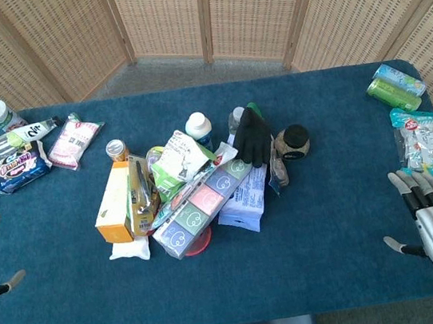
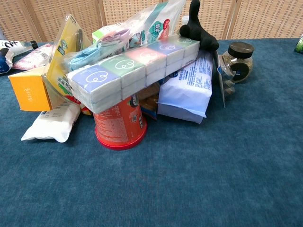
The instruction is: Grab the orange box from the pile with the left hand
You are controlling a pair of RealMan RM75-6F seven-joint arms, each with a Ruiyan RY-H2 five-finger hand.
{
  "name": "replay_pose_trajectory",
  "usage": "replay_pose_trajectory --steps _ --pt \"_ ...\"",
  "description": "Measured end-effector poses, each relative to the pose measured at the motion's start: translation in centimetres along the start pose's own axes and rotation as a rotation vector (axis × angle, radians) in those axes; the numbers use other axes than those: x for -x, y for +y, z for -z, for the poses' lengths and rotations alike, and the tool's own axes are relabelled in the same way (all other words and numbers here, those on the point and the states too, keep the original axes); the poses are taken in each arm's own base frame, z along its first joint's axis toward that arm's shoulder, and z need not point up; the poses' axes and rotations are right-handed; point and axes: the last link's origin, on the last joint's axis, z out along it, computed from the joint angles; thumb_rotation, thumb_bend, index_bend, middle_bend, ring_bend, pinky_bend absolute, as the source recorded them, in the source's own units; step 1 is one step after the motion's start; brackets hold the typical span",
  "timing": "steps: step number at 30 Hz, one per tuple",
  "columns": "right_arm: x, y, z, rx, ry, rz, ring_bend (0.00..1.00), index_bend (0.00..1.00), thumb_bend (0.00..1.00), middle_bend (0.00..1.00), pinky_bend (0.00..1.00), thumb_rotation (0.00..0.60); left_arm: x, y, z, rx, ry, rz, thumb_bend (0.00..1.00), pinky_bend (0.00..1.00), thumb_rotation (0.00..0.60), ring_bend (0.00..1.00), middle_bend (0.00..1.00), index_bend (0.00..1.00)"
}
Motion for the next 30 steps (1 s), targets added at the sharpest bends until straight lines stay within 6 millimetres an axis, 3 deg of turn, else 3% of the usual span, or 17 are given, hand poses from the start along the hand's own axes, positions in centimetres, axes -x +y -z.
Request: replay_pose_trajectory --steps 10,16,23,30 --pt "-0.1 0.1 0.0 0.003 0.005 -0.004 0.00 0.00 0.00 0.00 0.00 0.600 1.7 0.7 -0.5 0.066 -0.036 -0.065 0.00 0.00 0.600 0.00 0.00 0.00" --pt "-0.1 0.1 0.0 0.006 0.002 -0.002 0.00 0.00 0.00 0.00 0.00 0.600 5.2 2.2 -1.4 0.158 -0.035 -0.105 0.00 0.00 0.600 0.00 0.00 0.00" --pt "-0.3 0.2 -0.1 0.011 0.003 -0.011 0.00 0.00 0.00 0.00 0.00 0.600 10.1 5.4 -2.7 0.260 -0.002 -0.103 0.00 0.00 0.600 0.00 0.00 0.00" --pt "-0.5 0.4 -0.2 0.011 0.007 -0.022 0.00 0.00 0.00 0.00 0.00 0.600 12.3 8.1 -4.2 0.301 0.040 -0.095 0.00 0.00 0.600 0.00 0.00 0.00"
